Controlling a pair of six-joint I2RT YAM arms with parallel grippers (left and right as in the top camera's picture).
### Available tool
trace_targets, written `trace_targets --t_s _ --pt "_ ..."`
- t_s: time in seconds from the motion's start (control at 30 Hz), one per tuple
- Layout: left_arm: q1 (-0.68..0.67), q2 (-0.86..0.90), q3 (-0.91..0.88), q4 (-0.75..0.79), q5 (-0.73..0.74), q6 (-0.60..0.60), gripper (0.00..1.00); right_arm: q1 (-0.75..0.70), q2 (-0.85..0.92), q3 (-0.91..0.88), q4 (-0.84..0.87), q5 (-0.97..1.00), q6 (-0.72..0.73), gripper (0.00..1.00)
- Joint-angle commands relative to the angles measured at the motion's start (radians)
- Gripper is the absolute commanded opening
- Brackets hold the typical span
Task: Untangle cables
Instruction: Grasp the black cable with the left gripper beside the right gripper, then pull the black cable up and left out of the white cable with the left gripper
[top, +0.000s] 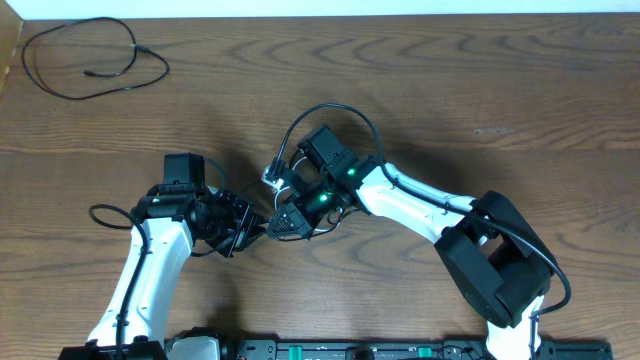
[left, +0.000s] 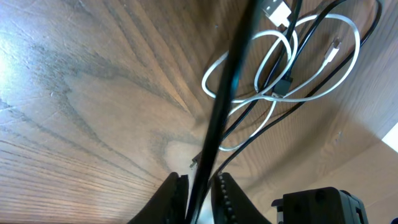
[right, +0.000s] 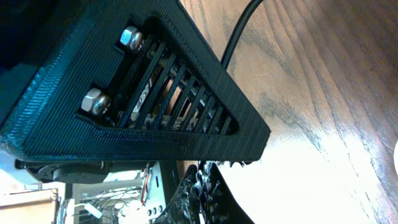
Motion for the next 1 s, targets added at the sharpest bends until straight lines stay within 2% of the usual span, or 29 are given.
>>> trace_targets --t_s 0.0,0.1,0.2,0.27,0.37,0.6,0.77,0.9,0.93,0.97 --pt "-0.003 0.006 -0.006 -0.002 0.012 -0.002 0.19 0.013 0.011 0.016 -0.001 -0.006 0.006 0.01" --pt "-0.003 0.006 -0.006 -0.002 0.0 -0.001 0.19 0.013 0.011 0.016 -0.001 -0.006 0.007 0.01" --pt "-0.003 0.006 -0.006 -0.001 -0.002 0.01 0.08 0.012 0.011 0.016 -0.002 -0.007 0.007 0.01" --pt "-0.003 0.006 -0.006 -0.002 -0.002 0.01 0.08 0.008 0.01 0.016 -0.002 -0.017 0.007 0.01" --pt "-0.003 0.002 -0.005 0.011 0.03 0.044 0.07 -0.008 0.005 0.016 -0.021 -0.023 0.007 0.07" --pt "-0.003 -0.06 0.038 0.024 0.061 0.095 0.07 -0.106 -0.029 0.016 -0.154 -0.021 0.003 0.17" --pt "-0.003 -0.173 0.08 0.081 0.061 0.095 0.07 -0.203 -0.082 0.016 -0.308 0.005 -0.103 0.16" --pt "-0.005 -0.272 0.118 0.185 0.114 0.091 0.07 -0.269 -0.143 0.016 -0.408 0.194 -0.117 0.28" --pt "-0.005 -0.285 0.129 0.219 0.147 0.09 0.08 -0.278 -0.151 0.016 -0.422 0.227 -0.117 0.36" --pt "-0.005 -0.298 0.145 0.257 0.185 0.076 0.07 -0.288 -0.157 0.016 -0.436 0.253 -0.117 0.39"
